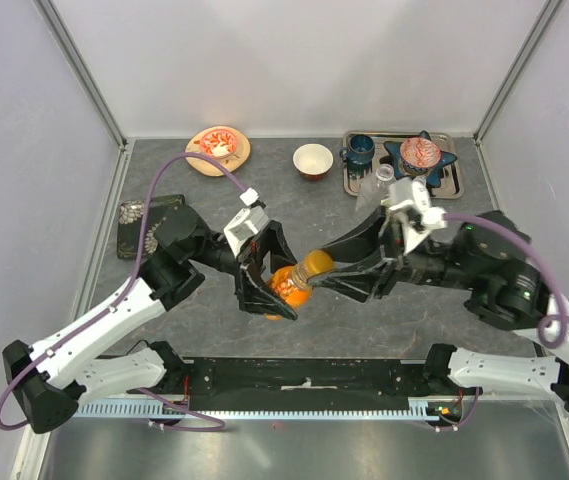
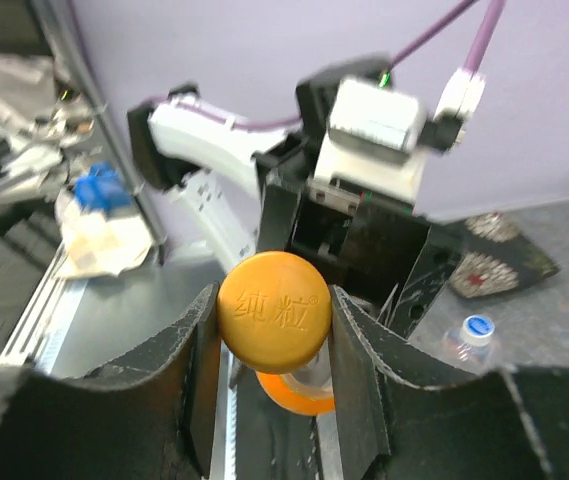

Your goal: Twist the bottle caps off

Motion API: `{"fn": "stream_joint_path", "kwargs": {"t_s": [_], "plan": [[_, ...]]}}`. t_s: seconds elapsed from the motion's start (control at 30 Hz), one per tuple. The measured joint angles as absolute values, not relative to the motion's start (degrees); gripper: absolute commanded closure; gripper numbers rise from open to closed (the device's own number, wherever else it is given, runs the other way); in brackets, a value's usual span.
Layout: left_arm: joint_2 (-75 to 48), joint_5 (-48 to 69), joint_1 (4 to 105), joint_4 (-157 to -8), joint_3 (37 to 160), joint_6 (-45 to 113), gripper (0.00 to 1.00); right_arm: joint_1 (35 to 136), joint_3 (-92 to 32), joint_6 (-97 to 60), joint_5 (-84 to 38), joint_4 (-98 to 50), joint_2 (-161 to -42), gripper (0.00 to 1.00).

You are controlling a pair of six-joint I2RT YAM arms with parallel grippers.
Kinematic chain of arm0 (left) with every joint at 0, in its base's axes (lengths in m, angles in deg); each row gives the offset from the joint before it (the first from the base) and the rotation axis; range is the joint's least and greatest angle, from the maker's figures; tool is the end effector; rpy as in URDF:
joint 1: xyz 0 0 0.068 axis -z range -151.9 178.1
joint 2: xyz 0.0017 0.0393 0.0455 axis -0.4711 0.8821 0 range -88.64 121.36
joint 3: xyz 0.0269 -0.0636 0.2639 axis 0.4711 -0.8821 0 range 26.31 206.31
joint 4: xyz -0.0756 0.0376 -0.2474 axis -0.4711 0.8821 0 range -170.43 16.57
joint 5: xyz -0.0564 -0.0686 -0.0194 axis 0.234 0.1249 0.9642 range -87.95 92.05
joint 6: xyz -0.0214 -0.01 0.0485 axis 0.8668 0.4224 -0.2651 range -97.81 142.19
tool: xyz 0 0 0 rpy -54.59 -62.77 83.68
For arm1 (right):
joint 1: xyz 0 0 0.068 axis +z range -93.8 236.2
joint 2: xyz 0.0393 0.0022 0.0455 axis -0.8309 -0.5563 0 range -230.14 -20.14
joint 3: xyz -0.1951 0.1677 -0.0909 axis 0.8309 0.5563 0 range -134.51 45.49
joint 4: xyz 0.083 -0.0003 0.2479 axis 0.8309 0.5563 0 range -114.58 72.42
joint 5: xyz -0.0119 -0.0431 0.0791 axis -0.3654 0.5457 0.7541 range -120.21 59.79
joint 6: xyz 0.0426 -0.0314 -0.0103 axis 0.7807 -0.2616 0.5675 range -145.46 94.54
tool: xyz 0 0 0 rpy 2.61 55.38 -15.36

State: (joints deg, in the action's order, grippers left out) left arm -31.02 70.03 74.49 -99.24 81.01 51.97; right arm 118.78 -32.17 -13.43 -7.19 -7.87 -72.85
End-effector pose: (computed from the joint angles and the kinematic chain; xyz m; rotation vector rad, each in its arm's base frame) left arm 0.1212 -0.1752 0.4077 1.3546 1.1339 -1.7757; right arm 0.0625 0.1507 0.4966 -0.9877 1.2412 1.3312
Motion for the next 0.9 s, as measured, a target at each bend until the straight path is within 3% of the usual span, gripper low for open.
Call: {"fn": "stream_joint_path", "kwargs": {"t_s": [0.3, 0.47, 0.63, 0.9], "plan": [[-34.6, 60.9, 73.9, -87.0, 78.3, 46.0, 0.77, 119.4, -30.3, -11.4, -38.6, -8.9, -65.2, 1.0], [-44.8, 52.0, 73.9, -80.9, 76.9, 42.4, 0.77, 119.4, -16.3, -6.1, -54.1, -5.5, -68.3, 1.0], [-54.3, 43.4, 73.9, -77.8, 76.8, 39.6, 0.76, 119.2, -5.6, -1.7, -58.0, -1.8, -79.7, 1.0], [-58.8, 33.6, 73.8, -72.6, 75.7, 37.3, 0.76, 112.9, -3.4, 1.3, -56.3, -5.7, -93.5, 1.0]]}}
